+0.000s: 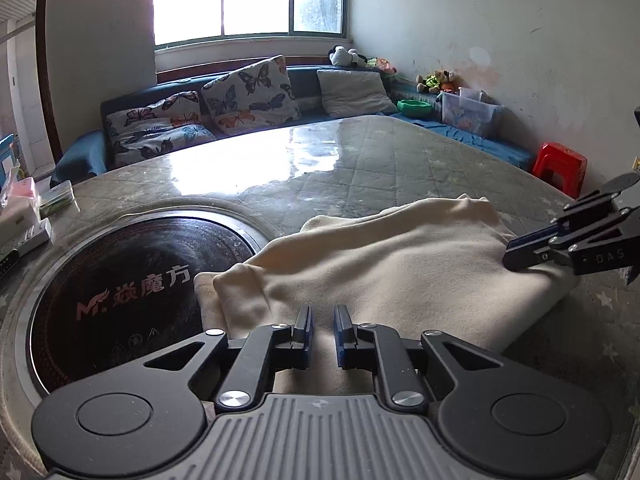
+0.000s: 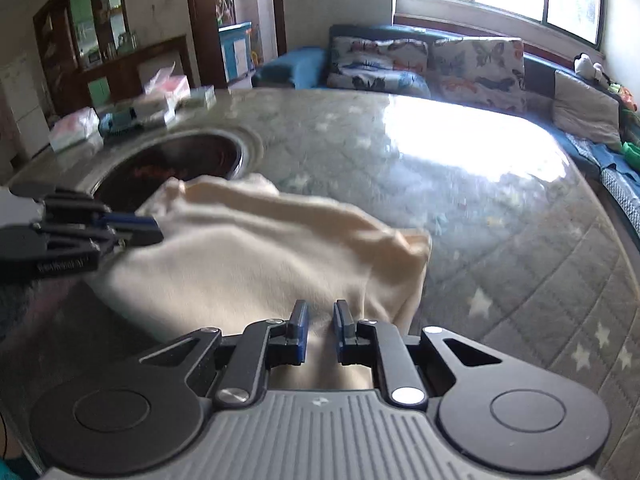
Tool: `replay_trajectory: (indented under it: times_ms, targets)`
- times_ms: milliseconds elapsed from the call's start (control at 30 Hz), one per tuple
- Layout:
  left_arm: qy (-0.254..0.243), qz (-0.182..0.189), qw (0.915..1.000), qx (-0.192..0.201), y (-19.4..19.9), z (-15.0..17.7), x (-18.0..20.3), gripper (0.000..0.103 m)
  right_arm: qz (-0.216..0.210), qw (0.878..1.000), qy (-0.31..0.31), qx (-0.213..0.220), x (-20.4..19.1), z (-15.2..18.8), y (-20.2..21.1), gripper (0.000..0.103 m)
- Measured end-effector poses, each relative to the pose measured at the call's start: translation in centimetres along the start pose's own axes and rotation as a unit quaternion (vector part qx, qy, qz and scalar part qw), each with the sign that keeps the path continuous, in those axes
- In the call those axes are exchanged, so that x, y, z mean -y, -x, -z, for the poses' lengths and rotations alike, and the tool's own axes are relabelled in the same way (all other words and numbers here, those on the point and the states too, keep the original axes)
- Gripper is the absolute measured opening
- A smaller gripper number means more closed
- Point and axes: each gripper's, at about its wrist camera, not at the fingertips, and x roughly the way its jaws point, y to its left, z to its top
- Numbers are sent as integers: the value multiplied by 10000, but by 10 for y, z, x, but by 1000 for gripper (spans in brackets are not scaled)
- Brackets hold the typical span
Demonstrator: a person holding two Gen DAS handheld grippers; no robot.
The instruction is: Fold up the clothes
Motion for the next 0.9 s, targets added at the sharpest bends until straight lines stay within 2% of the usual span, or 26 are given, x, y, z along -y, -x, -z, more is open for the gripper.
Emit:
replay_trajectory:
  times_ms: [267,333,433,533,633,800,900]
  targets:
    - [-10,163,9999,13,17,11,4,14,-139,9999,73,24,-9,9,18,12]
    - [-98,103,9999,48,22,13,7,14,-174,9997,139,34,-13,10,23,12]
    - [-186,-62,9996,199,34,9,13,14,-226,9994,239,48,-19,12,29,12]
    - [-158,92,9991,377,45,3,21,14,-277,9990,338,63,-26,13,36,12]
    - [-248,292,9986,363,45,6,34,14,-355,9984,437,62,-33,14,39,12]
    - [-253,255,9993,71,34,24,37,14,-429,9968,655,-144,-49,22,20,12]
    - [-172,310,9993,108,42,31,34,14,-441,9966,681,-143,-51,20,24,12]
